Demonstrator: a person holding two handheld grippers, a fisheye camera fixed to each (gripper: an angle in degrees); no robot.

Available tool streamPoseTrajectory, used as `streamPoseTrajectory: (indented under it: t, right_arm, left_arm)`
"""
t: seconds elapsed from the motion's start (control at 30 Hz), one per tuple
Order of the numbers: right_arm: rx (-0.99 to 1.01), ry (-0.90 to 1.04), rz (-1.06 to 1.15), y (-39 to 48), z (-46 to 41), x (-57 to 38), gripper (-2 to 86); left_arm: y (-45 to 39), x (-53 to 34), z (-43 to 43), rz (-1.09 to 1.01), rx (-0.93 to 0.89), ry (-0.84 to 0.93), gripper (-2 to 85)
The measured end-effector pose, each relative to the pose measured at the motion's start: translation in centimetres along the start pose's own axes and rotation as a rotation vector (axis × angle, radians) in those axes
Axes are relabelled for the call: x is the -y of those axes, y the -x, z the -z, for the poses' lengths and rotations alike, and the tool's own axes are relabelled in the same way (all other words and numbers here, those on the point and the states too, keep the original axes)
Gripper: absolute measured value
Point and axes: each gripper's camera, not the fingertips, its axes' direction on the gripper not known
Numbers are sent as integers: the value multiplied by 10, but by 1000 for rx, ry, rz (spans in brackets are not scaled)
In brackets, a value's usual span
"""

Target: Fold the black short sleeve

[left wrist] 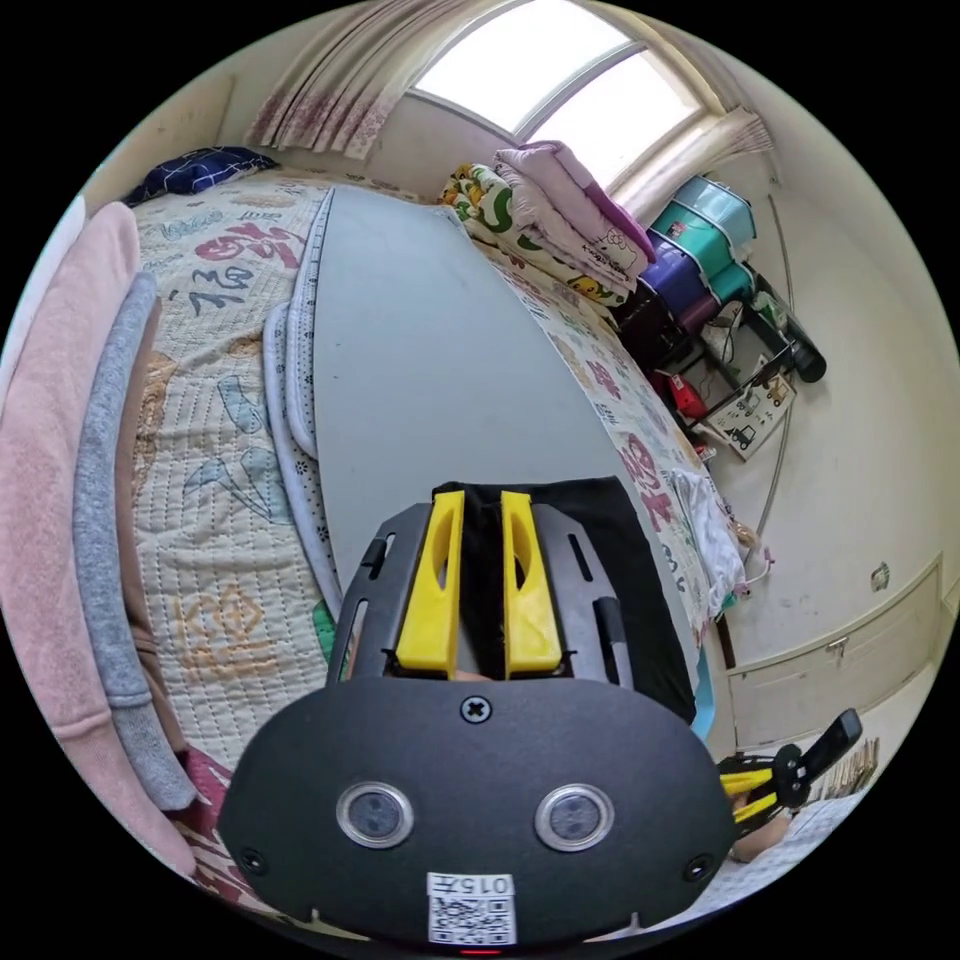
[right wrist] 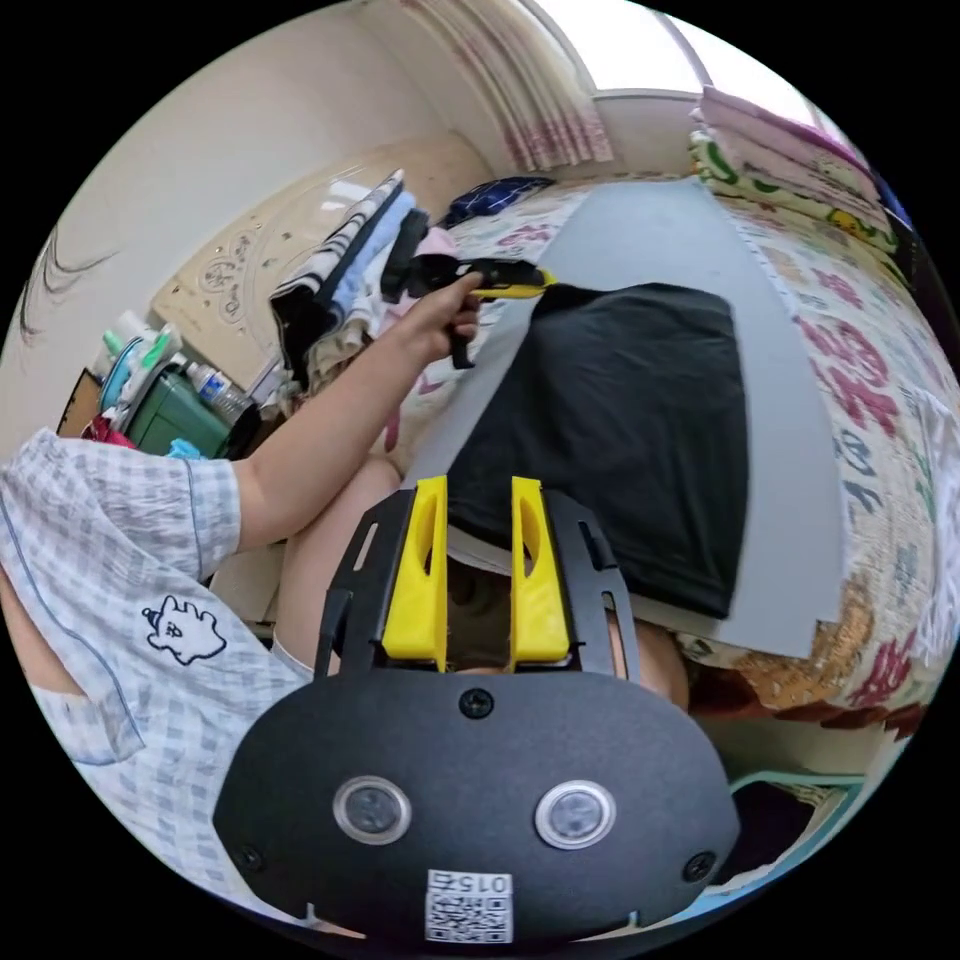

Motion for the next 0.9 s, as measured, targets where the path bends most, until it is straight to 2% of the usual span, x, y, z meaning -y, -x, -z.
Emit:
streamPoseTrajectory:
  t: [0.23,0.4,0.53,0.7,0.9]
  right_arm:
    - [-114,156,30,27,-103,0,108]
    - [-92,160,14,31,-127,-3,67]
    - [-88,131,-5,45,-139,-6,20]
    - [-17,68,21,74,-147,-4,7]
    - [-50,133,47,111,-202,15,3]
  left_arm:
    - [2,1,12,-26,-125,-36,82]
    - [14,3,-12,17,-58,18,81]
    - [10,5,-19,-11,-38,18,29]
    - [-3,8,-8,-65,-15,-43,1]
    - [-9,14,-24,-77,124,27,-3]
